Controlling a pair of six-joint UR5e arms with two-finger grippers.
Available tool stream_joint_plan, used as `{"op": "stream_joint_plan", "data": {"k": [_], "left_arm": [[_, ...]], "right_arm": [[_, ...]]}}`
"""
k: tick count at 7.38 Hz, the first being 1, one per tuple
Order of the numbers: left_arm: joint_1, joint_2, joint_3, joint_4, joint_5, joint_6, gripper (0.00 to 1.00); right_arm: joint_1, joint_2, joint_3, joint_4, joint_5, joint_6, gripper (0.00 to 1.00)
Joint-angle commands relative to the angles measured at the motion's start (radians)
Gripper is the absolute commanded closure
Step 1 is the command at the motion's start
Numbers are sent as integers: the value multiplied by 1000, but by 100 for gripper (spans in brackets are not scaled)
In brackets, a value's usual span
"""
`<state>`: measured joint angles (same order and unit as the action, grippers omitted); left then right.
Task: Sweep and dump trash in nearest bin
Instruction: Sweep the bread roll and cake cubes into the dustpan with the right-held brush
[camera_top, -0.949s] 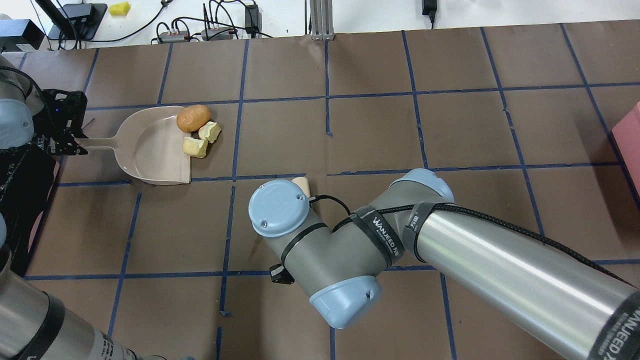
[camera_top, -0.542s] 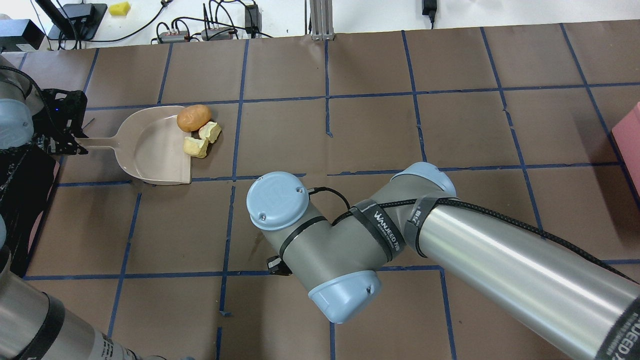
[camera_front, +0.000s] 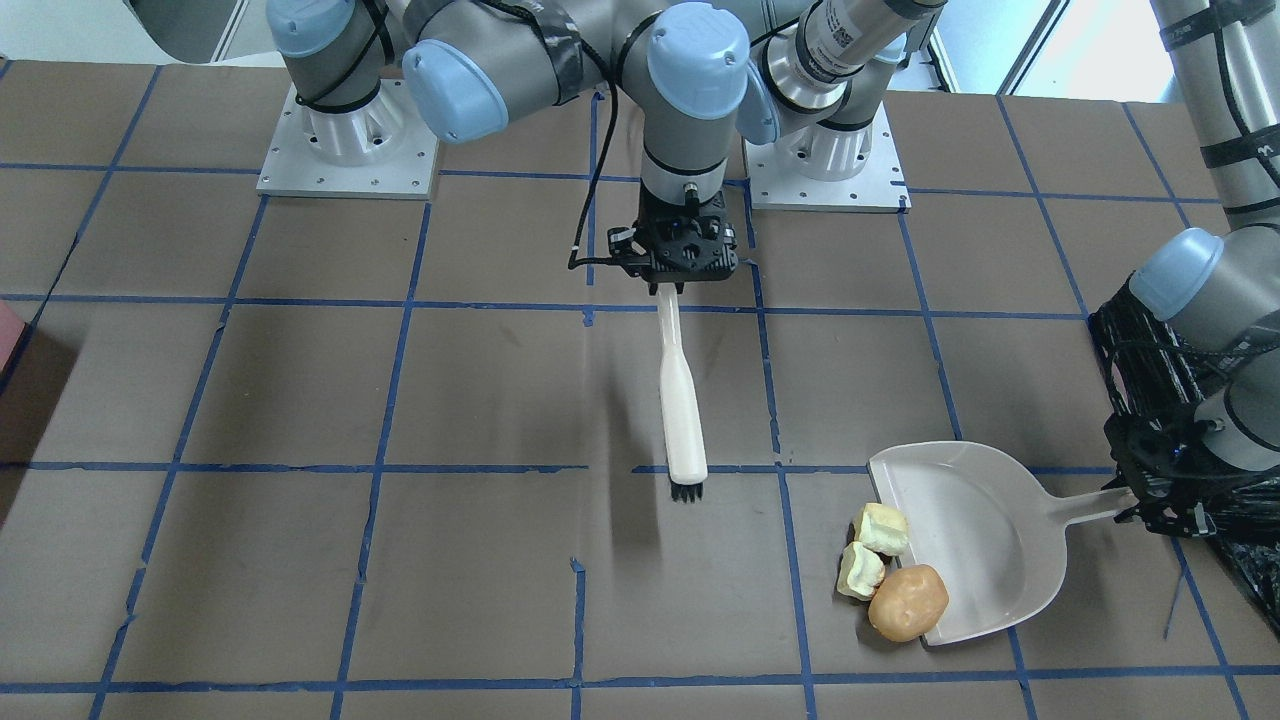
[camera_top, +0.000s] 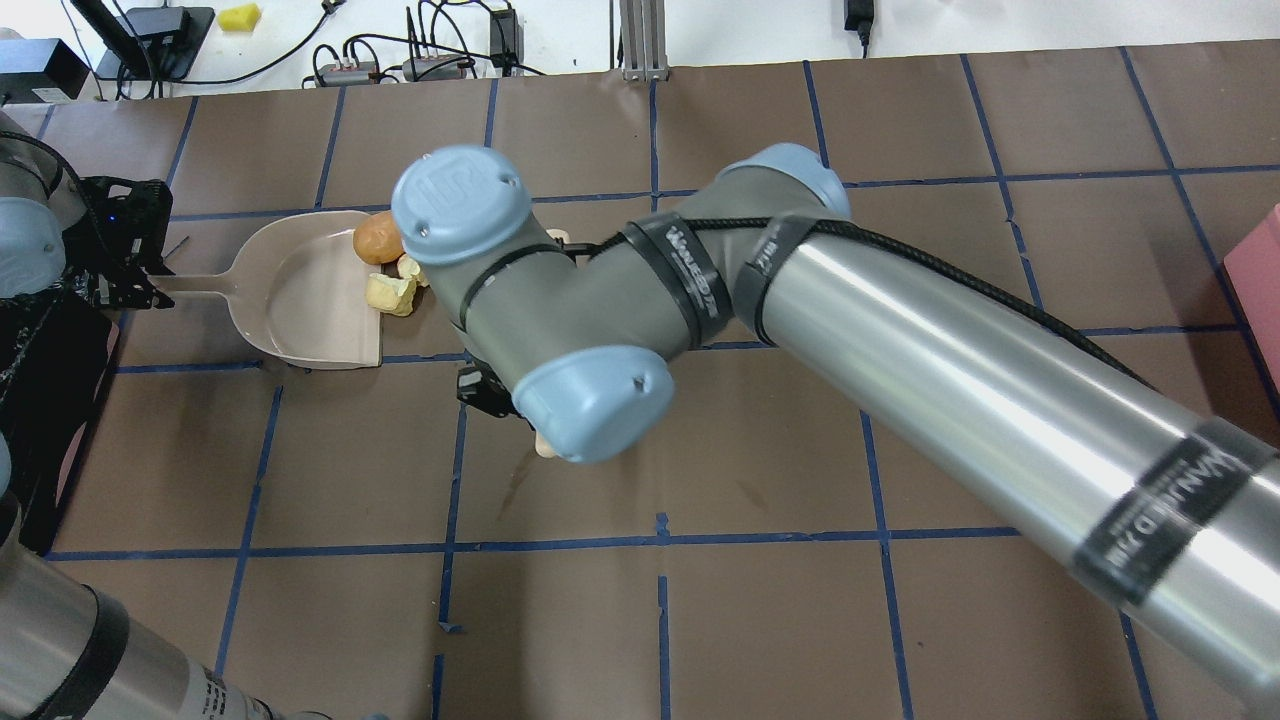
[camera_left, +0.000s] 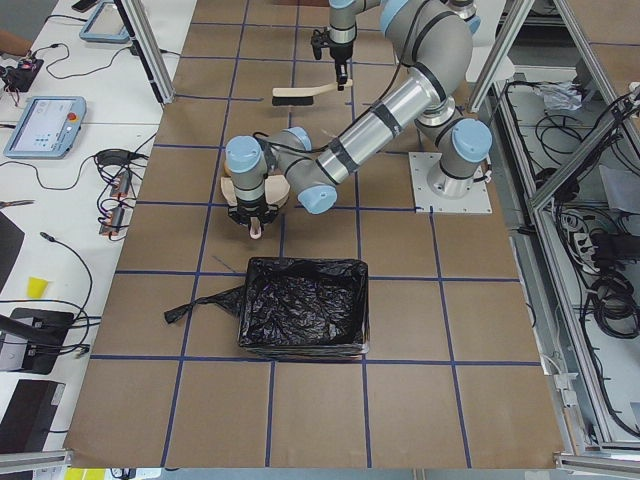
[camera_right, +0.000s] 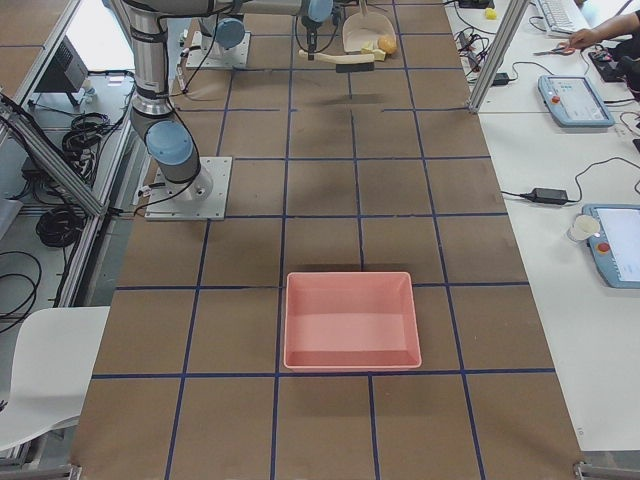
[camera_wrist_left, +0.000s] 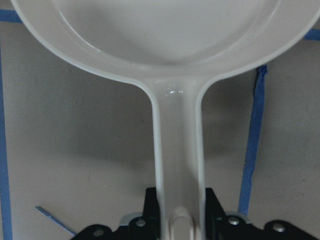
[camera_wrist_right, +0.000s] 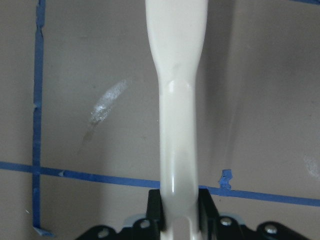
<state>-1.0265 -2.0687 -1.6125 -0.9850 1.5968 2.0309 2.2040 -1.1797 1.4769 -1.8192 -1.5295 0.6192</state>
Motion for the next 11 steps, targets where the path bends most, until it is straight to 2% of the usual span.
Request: {"op": "stream_joint_plan", "data": {"k": [1, 3, 4, 6, 8, 11], "left_arm": [[-1, -2, 0, -1, 6, -1, 98], [-3, -2, 0, -1, 6, -5, 98], [-3, -2, 0, -1, 6, -5, 98], [-3, -2, -1, -1, 6, -6, 98], [-3, -2, -1, -1, 6, -8, 98], [-3, -1, -1, -1, 6, -8, 98]], "right_arm": [[2, 235, -366, 177, 35, 59, 100], [3, 375, -550, 176, 54, 76, 100], [5, 428, -608, 176, 49, 92, 100], [5, 474, -644, 131, 49, 29, 100], [5, 503, -641, 81, 52, -114, 100], [6, 528, -638, 63, 68, -177, 100]]}}
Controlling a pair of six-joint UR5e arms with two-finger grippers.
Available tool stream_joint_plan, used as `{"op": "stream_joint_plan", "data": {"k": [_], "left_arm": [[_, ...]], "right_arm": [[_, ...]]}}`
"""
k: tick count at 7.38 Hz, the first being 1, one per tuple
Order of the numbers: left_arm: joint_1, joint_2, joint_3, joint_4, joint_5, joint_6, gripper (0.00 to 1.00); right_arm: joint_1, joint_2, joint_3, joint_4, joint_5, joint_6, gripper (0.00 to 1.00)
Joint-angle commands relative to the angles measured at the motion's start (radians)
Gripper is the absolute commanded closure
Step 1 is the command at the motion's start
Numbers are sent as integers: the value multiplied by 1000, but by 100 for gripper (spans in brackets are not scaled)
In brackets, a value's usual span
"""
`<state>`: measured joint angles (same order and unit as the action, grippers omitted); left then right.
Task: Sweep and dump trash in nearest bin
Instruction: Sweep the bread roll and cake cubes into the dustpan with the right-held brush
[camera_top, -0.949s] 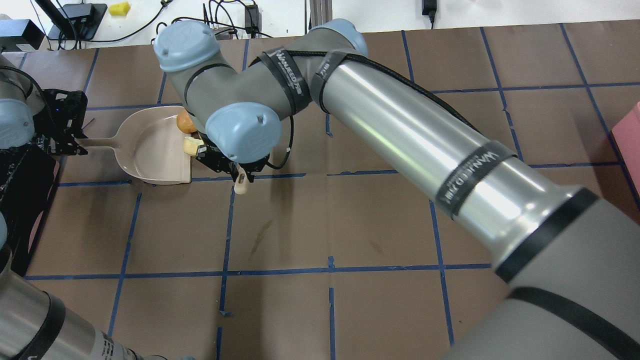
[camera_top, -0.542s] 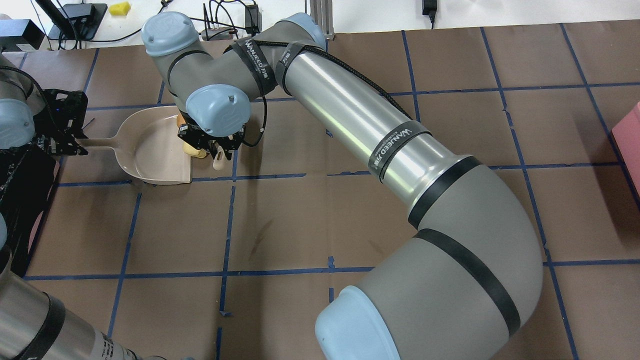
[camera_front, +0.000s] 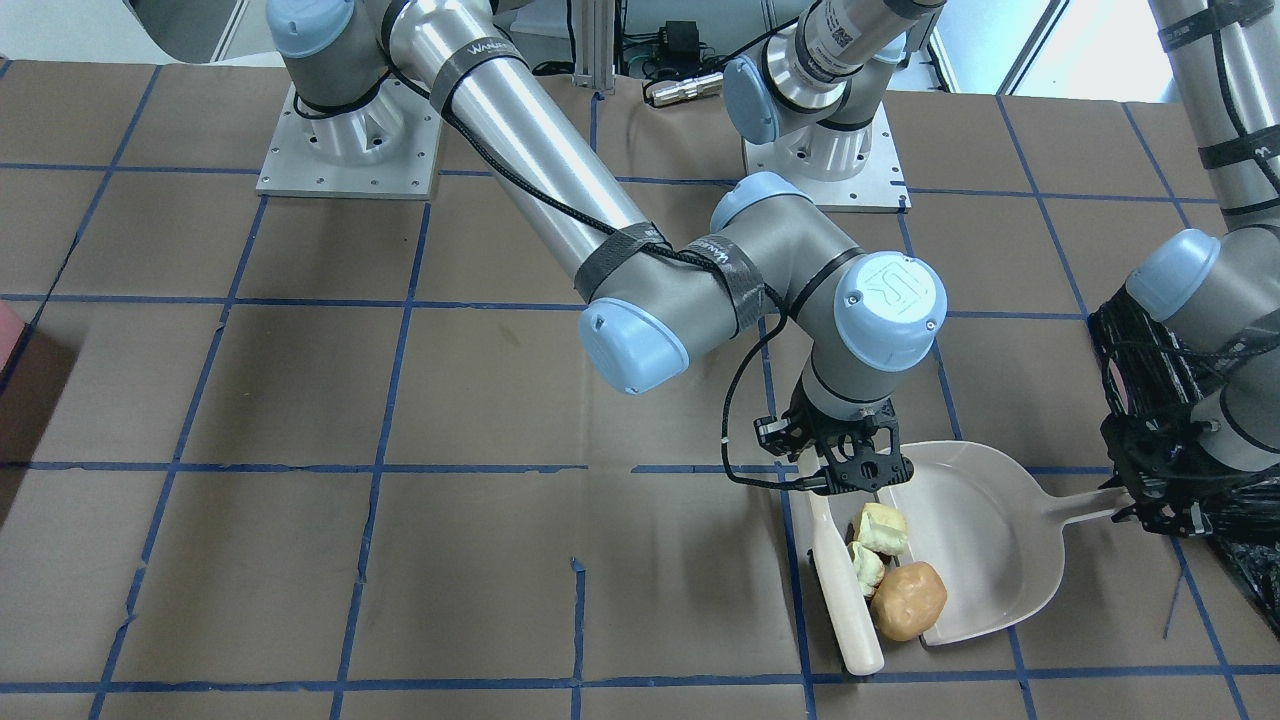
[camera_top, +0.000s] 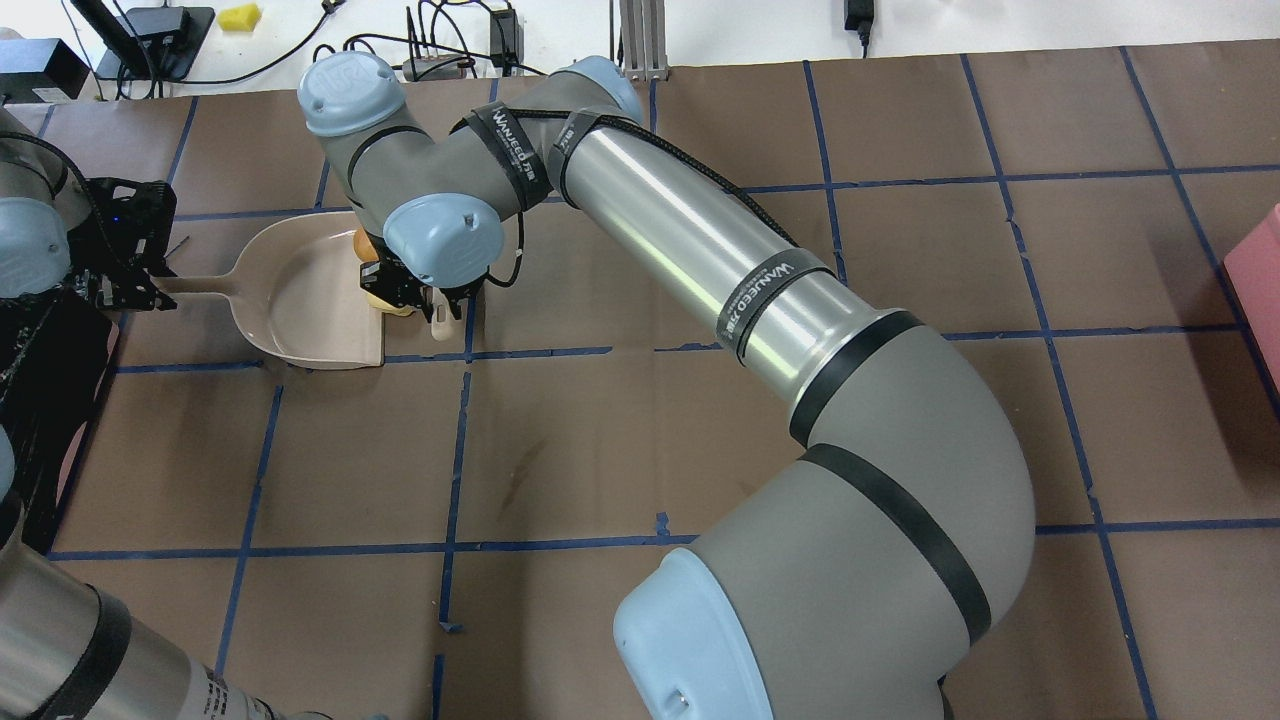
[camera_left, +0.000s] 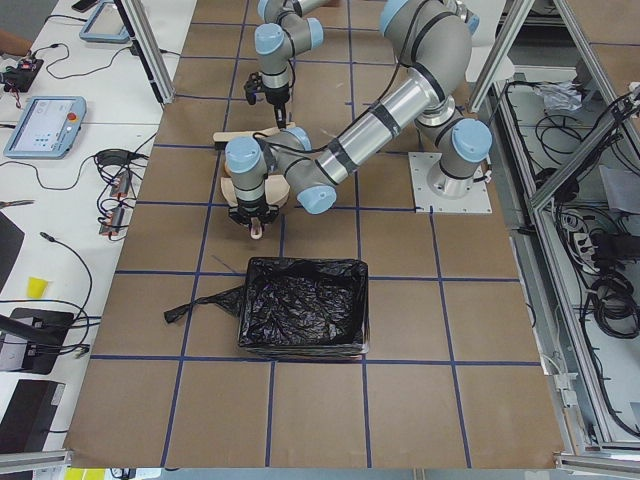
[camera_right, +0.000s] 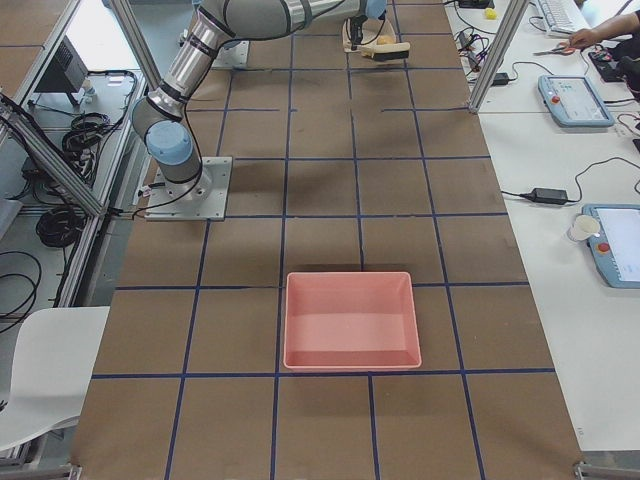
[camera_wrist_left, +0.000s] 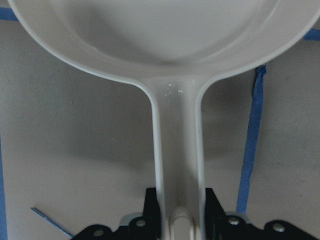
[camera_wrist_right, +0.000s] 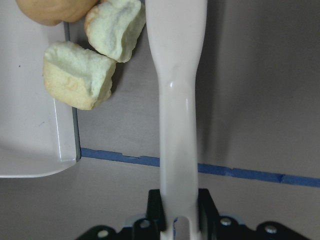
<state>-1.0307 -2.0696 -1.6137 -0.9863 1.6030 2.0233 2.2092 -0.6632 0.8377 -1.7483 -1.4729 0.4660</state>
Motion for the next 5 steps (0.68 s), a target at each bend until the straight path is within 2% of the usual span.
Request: {"op": "stream_joint_plan", "data": {"k": [1, 5], "left_arm": [[-2, 2, 0, 0, 0, 0, 98], [1, 5, 0, -2, 0, -2, 98]], "right_arm": [[13, 16, 1, -8, 37, -12, 100], [125, 42, -8, -111, 97, -23, 100]]}}
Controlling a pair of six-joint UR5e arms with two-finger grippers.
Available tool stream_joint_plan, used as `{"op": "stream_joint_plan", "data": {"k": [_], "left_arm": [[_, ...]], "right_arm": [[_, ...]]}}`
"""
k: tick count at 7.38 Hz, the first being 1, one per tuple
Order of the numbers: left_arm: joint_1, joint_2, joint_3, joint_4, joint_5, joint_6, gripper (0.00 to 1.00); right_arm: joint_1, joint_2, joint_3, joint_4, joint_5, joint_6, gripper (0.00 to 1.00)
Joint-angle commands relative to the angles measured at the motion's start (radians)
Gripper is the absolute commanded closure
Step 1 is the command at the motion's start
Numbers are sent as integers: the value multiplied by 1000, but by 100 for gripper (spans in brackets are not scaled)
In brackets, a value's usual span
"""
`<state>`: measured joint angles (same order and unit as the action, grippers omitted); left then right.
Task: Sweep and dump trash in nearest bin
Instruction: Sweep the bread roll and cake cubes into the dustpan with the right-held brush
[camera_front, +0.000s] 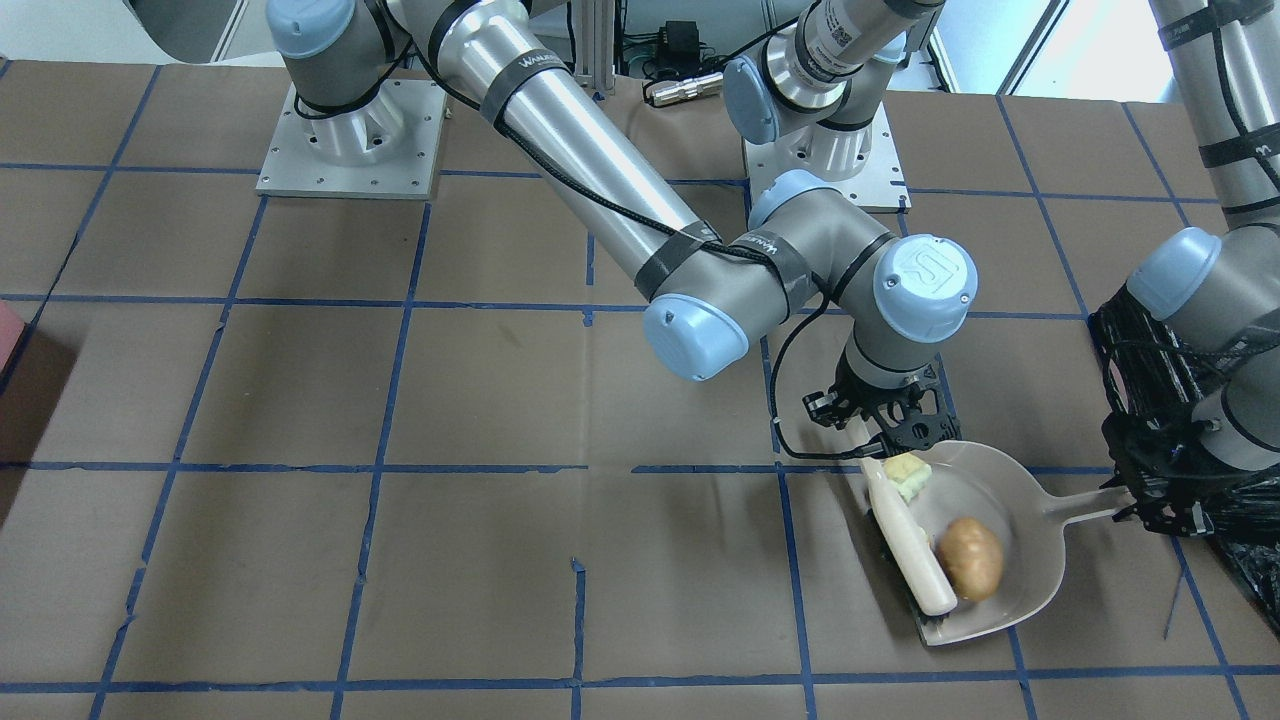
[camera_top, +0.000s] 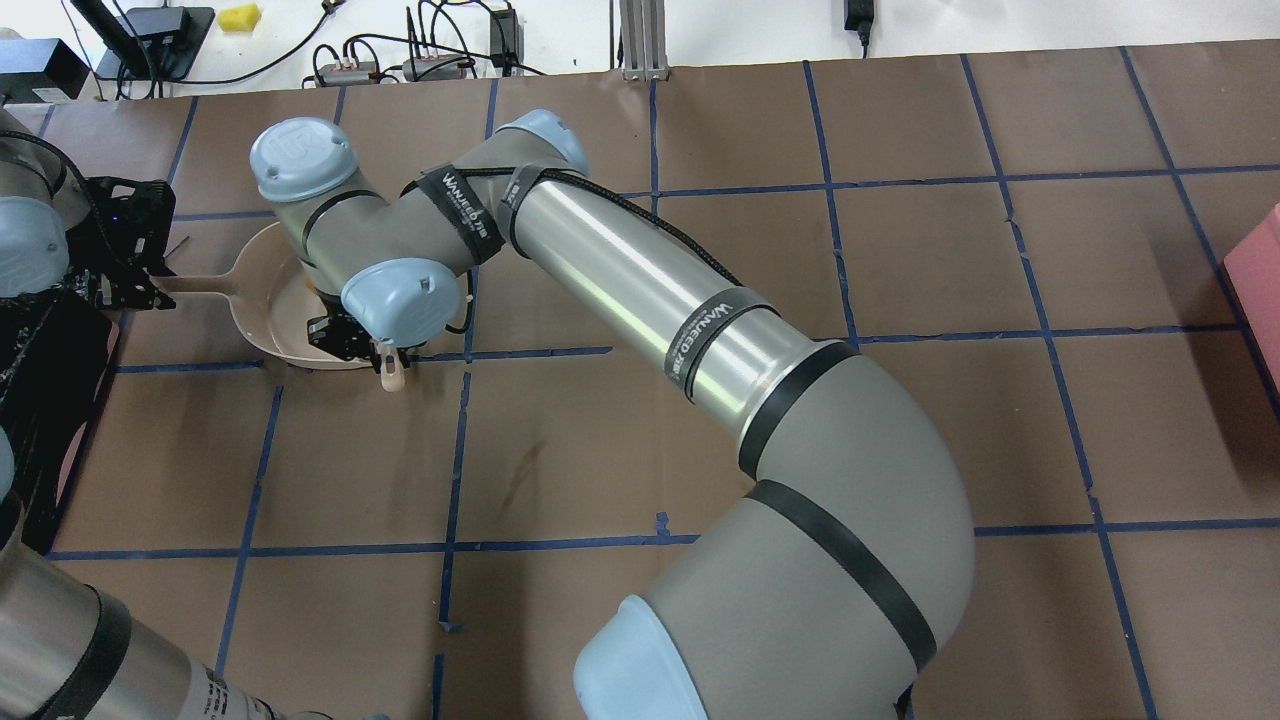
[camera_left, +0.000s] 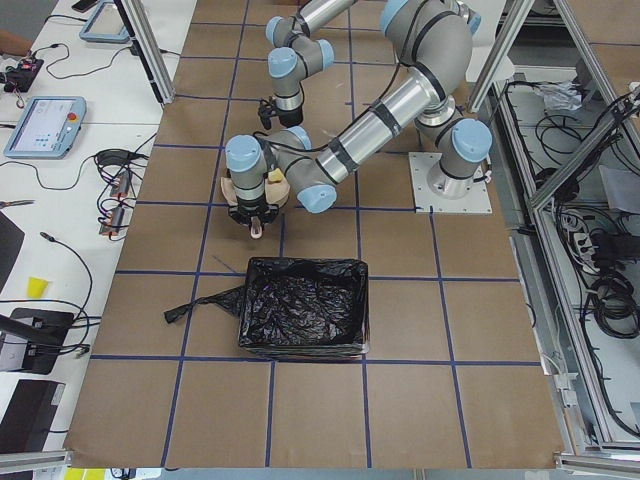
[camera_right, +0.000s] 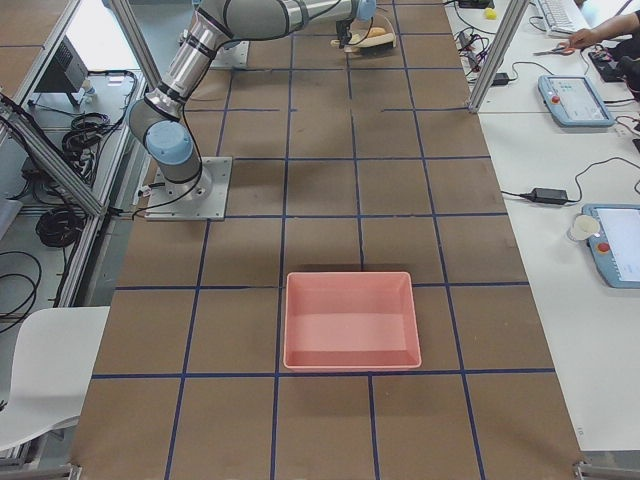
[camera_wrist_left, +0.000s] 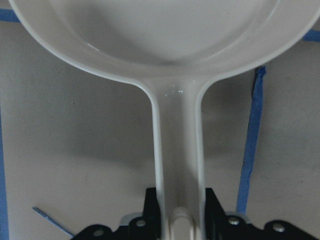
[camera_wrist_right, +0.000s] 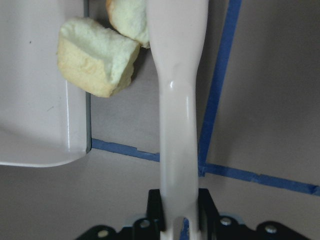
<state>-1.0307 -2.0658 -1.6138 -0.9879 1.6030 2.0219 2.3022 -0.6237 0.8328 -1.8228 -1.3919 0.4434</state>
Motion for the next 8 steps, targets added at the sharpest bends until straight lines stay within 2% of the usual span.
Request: {"op": "stream_joint_plan", "data": {"k": [1, 3, 4, 5, 6, 8], "left_arm": [[1, 1, 0, 0, -2, -2, 98], [1, 4, 0, -2, -8, -9, 98], [4, 7, -5, -11, -20, -32, 98], [7, 7, -5, -12, -38, -34, 98], [7, 7, -6, -23, -41, -35, 98], [11, 6, -5, -48, -43, -37, 98]], "right_arm": [[39, 2, -6, -38, 17, 29, 100], [39, -10, -4, -35, 83, 72, 100], [37, -27, -1, -14, 67, 61, 100], [28, -84, 12, 97, 6, 8, 100], [22, -114, 20, 135, -81, -21, 100], [11, -119, 22, 134, -98, -19, 100]]}}
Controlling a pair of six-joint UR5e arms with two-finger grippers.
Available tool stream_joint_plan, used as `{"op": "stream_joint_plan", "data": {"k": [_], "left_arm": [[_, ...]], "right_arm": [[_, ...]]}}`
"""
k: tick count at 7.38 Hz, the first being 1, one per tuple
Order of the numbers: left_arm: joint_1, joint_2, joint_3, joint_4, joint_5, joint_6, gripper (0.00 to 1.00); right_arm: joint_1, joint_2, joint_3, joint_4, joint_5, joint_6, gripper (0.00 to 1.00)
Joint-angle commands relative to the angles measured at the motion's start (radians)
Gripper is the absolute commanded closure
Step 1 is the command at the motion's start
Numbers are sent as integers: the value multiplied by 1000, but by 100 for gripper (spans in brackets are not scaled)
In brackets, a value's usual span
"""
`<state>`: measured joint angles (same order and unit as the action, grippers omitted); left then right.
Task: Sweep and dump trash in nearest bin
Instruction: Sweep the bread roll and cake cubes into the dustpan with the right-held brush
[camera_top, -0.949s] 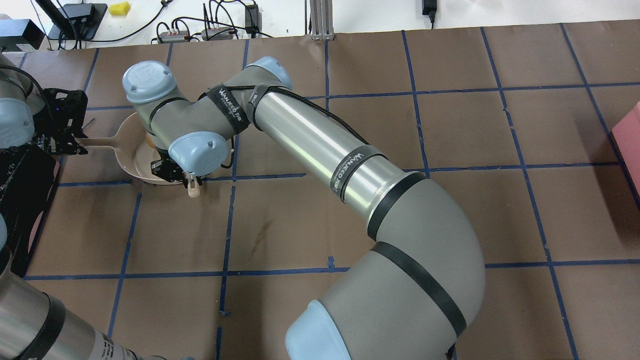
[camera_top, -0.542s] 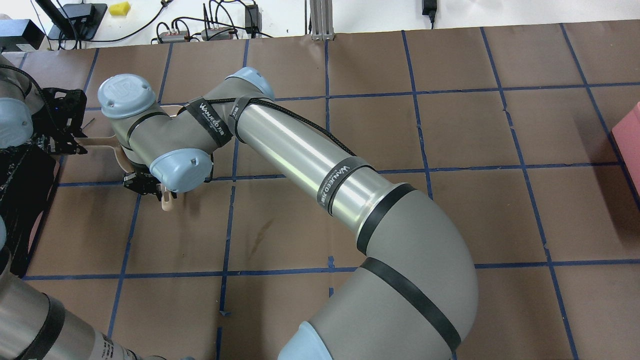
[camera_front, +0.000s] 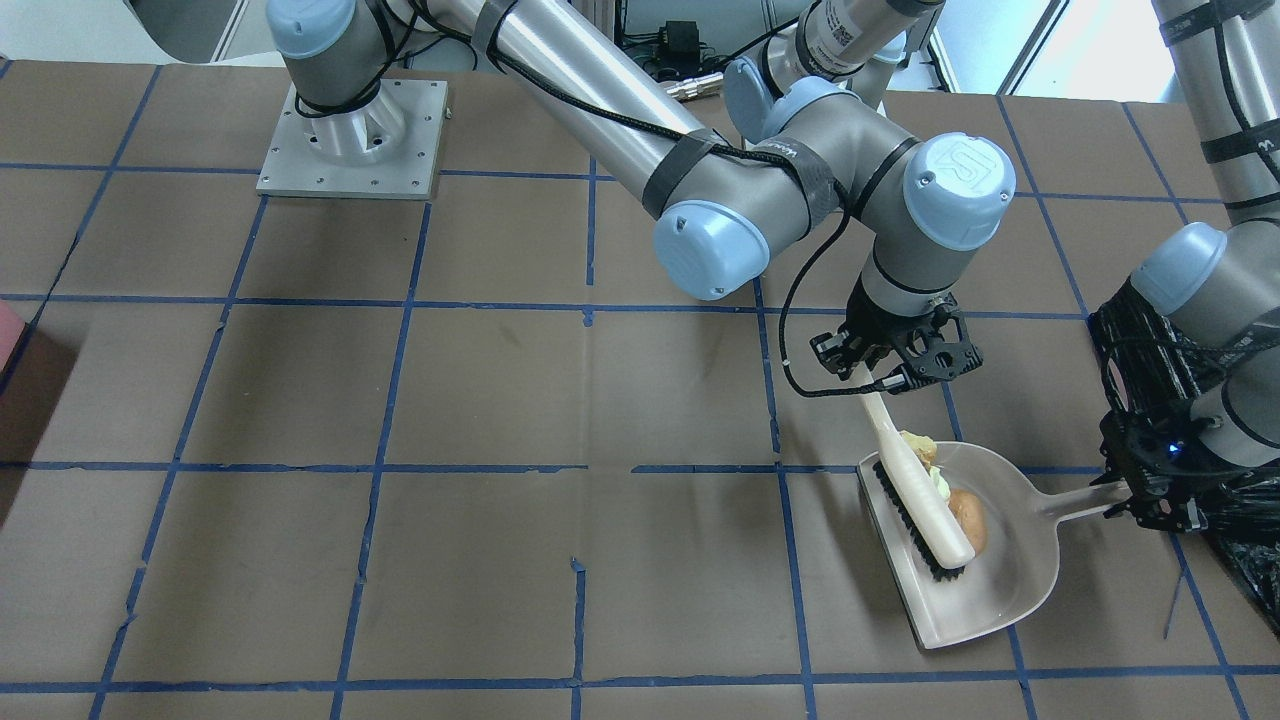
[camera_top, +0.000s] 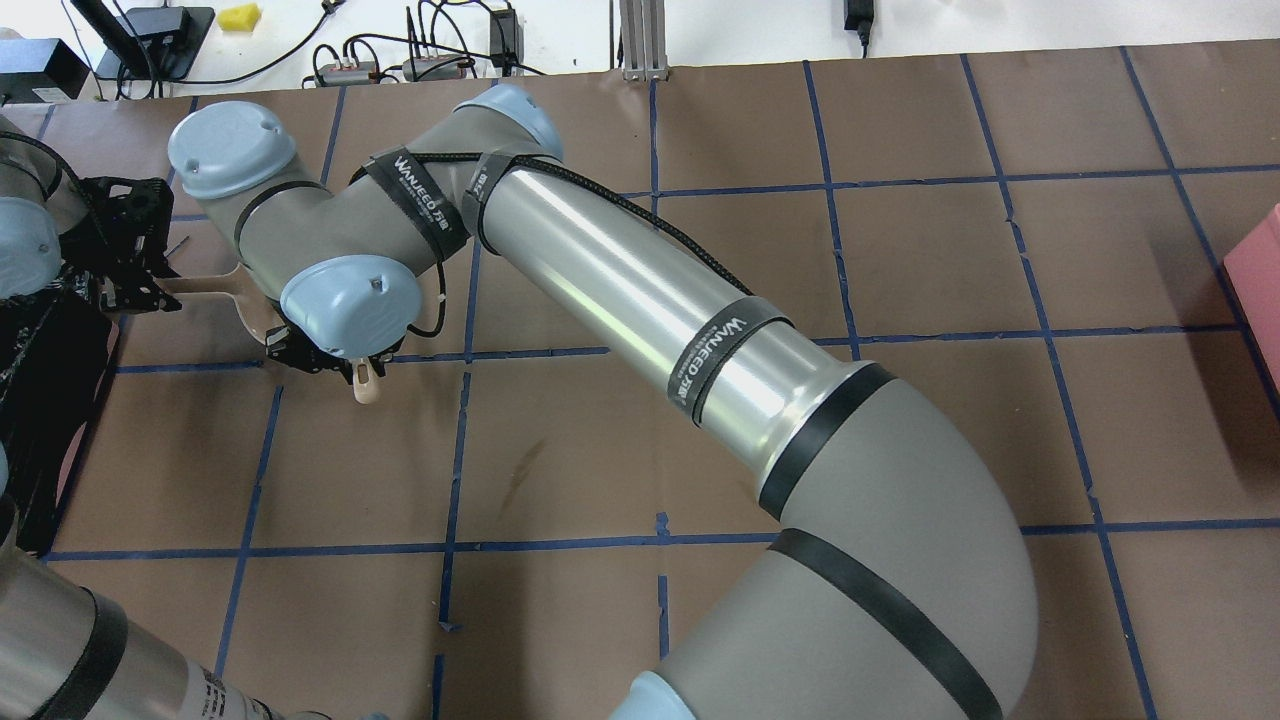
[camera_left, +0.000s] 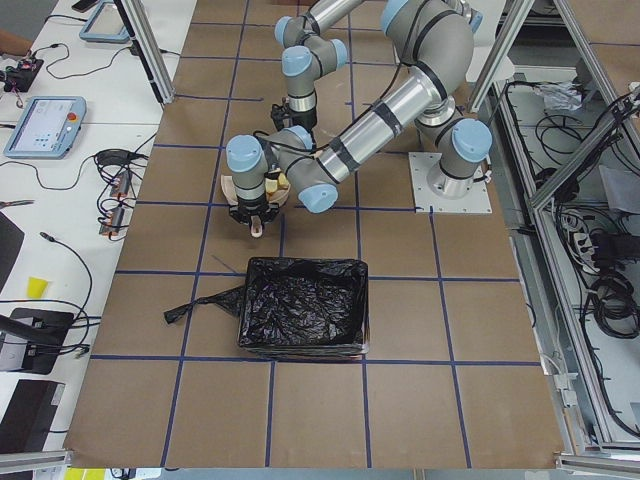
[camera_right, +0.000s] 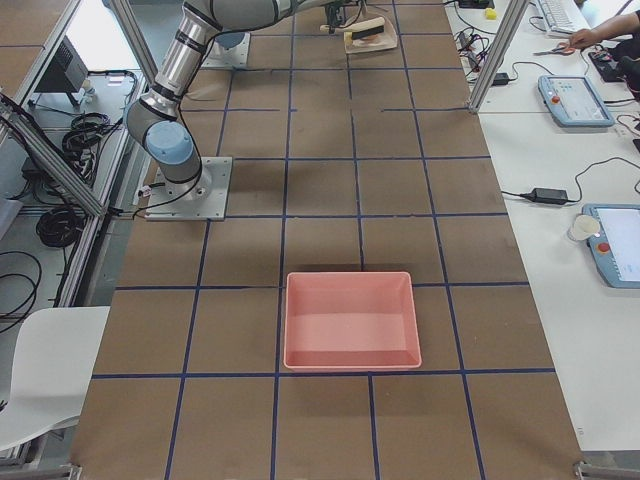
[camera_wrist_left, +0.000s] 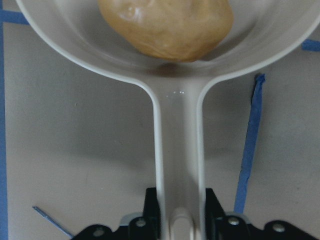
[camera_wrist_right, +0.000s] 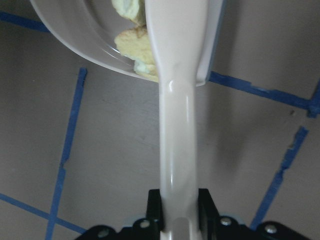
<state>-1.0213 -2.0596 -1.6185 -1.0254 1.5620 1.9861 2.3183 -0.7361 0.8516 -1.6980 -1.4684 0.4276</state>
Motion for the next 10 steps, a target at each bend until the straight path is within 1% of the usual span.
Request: {"op": "stream_joint_plan", "data": {"k": [1, 2, 3, 4, 5, 6, 7, 9, 10], "left_arm": [[1, -1, 0, -10, -4, -1, 98], [6, -1, 0, -10, -4, -1, 98], [6, -1, 0, -10, -5, -1, 98], [7, -2, 0, -10, -5, -1, 98], [7, -1, 0, -10, -7, -1, 98], [12, -1, 2, -10, -34, 0, 98], [13, 1, 3, -10, -36, 0, 98], [21, 7, 3, -13, -39, 3, 98], [33, 6, 2, -16, -66, 3, 98]], "right_arm": [[-5, 1, 4, 0, -9, 6, 100], [-5, 21, 1, -12, -6, 6, 100], [-4, 56, 0, -56, -6, 8, 100], [-4, 66, 0, -86, -3, 8, 100], [-4, 49, 0, -85, -6, 5, 100], [-7, 26, 7, -78, -10, 5, 100], [-10, 23, 4, -83, -6, 29, 100], [-11, 18, 18, -75, -15, 161, 100], [-23, -5, 20, -15, -13, 163, 100]]}}
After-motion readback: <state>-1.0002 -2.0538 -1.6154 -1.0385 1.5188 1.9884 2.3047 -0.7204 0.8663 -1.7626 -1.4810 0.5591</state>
